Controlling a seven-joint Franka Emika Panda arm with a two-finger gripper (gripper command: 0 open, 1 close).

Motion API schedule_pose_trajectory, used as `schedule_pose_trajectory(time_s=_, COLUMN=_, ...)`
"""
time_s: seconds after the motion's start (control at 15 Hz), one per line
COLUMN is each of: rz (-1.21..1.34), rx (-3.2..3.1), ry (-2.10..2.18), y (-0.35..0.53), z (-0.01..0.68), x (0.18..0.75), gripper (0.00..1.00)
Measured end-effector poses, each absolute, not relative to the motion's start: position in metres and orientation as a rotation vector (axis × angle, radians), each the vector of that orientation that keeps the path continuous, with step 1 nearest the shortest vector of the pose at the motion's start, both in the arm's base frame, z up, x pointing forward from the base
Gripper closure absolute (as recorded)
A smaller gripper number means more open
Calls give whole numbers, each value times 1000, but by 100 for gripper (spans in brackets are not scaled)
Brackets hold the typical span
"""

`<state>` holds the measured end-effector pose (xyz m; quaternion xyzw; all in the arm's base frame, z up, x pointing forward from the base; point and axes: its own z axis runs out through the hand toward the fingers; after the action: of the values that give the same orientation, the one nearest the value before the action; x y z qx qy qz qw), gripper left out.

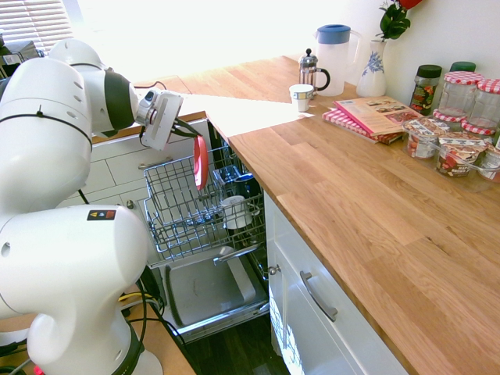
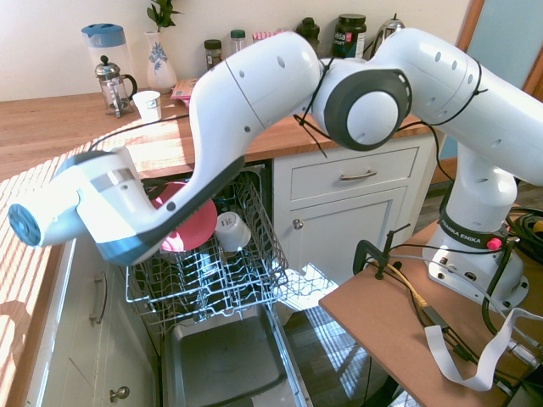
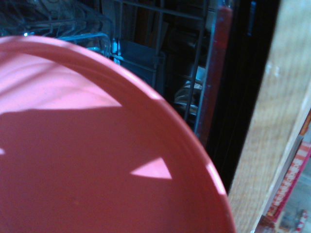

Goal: Put the plate in the dishwasher

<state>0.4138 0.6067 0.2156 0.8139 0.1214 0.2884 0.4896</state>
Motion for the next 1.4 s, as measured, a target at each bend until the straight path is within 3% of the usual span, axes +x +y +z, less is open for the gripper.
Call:
schedule_pose_trajectory(time_s=0.53, rz=601, rx=1989, ry=366, y=635, z=174, x=376, gripper=100)
schedule_pose_trajectory(time_s=0.6, rz=575, rx=1993, ry=367, y=636, z=171, x=371, gripper=0)
schedule_pose_trajectory(time_s=1.4, rz=21, rx=2179, ry=521, y=623, z=186, x=374, gripper=0)
